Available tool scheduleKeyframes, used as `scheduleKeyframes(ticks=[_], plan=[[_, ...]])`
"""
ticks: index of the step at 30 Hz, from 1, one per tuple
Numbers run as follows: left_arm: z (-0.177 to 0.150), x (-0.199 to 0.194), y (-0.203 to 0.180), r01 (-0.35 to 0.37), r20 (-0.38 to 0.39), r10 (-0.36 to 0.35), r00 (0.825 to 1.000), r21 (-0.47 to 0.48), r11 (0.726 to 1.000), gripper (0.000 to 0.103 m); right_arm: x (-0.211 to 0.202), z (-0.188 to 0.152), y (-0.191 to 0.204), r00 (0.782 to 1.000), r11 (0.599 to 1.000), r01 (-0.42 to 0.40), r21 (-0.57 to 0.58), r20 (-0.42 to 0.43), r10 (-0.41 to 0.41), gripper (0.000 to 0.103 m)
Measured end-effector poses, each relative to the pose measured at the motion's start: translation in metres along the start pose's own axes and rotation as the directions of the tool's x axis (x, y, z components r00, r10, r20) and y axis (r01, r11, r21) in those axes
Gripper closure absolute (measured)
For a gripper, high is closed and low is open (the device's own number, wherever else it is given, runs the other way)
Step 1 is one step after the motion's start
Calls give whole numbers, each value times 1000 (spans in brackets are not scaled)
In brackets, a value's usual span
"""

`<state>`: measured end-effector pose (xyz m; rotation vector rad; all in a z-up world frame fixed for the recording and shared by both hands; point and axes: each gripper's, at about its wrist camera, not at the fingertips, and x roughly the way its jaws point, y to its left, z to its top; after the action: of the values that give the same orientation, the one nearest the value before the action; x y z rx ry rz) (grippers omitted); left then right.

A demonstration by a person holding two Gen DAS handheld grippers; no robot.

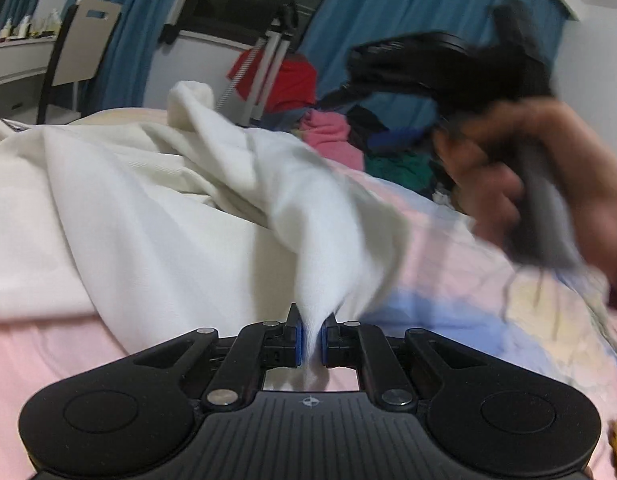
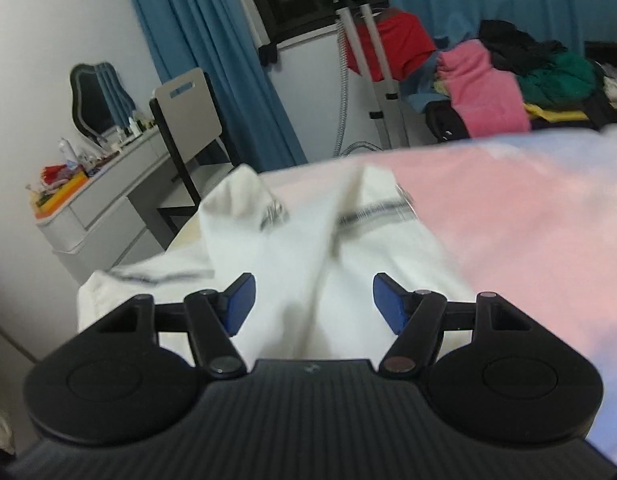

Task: Fold clothes

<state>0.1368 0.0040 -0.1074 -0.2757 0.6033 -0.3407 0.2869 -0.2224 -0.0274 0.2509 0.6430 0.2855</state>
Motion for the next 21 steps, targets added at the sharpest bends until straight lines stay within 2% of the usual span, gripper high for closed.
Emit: scheduleKeyframes(ticks=[5,7,8,10,11,12,13,15,19,21], plan=[[7,24,32,8,0,-8,1000,-63,998,94,103,47,9,991,994,106,29,-89,-103,36],[7,34,44,12,-8,-13,1000,-91,996,94,141,52,10,979,984,177,13,-102,-175,36],[5,35,48,17,-5,-18,1000,-103,995,94,163,54,8,967,975,221,13,-136,-218,36],[3,37,55,29,2,-29,1000,-109,994,94,197,53,0,949,964,261,45,-197,-248,47],[3,38,56,33,9,-33,999,-101,994,94,197,54,0,949,964,264,44,-188,-251,62],[2,38,58,38,17,-37,999,-93,995,94,194,55,-1,952,964,264,40,-171,-254,83],[2,40,59,45,25,-43,999,-88,995,94,192,56,-1,954,964,264,35,-154,-255,90],[1,45,64,61,36,-58,998,-89,994,94,187,58,-1,958,964,264,26,-120,-259,95],[-1,41,69,101,68,-94,993,-104,989,94,176,63,-2,963,964,264,7,-51,-264,96],[0,36,71,134,93,-123,988,-120,984,94,137,70,-18,961,960,277,40,13,-278,96]])
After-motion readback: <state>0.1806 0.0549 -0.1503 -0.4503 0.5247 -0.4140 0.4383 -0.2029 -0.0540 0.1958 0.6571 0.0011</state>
